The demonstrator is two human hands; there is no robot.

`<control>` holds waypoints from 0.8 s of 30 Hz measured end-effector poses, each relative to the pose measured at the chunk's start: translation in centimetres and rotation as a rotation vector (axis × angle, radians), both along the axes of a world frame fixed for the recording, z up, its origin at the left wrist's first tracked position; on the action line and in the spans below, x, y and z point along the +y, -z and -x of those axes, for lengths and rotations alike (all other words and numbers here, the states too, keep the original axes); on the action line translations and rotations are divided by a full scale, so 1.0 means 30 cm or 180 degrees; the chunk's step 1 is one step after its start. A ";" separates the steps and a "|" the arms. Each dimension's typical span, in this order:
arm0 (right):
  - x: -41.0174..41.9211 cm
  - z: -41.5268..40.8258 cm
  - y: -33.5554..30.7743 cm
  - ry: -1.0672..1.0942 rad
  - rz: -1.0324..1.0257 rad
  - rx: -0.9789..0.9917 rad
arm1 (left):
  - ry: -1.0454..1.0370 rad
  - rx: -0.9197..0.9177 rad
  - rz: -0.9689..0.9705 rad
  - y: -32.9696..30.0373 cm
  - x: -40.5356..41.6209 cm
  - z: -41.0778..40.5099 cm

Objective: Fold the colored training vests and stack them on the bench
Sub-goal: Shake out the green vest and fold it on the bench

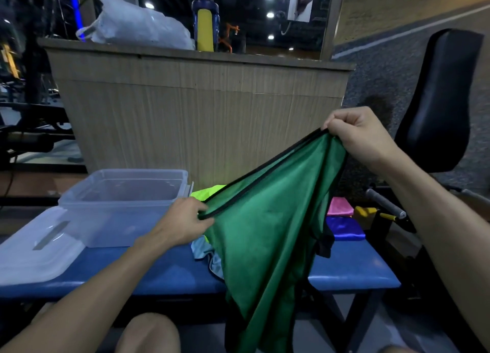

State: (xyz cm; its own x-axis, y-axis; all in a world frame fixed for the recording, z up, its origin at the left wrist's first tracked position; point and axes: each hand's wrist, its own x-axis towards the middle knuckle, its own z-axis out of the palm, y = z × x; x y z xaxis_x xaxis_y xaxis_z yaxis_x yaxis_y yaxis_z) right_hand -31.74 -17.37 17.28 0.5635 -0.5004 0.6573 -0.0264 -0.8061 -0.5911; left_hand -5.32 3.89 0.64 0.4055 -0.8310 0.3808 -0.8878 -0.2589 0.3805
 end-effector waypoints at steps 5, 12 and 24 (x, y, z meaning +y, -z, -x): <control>-0.118 0.059 0.091 0.0684 0.0204 0.0482 | 0.0560 0.0662 0.0054 -0.090 0.080 -0.117; -0.191 0.133 0.250 0.0592 -0.0200 0.0893 | 0.0983 0.0688 0.0439 -0.312 0.141 -0.125; -0.163 0.118 0.331 -0.0338 -0.1862 0.0057 | 0.0392 0.1554 0.1480 -0.450 0.098 -0.117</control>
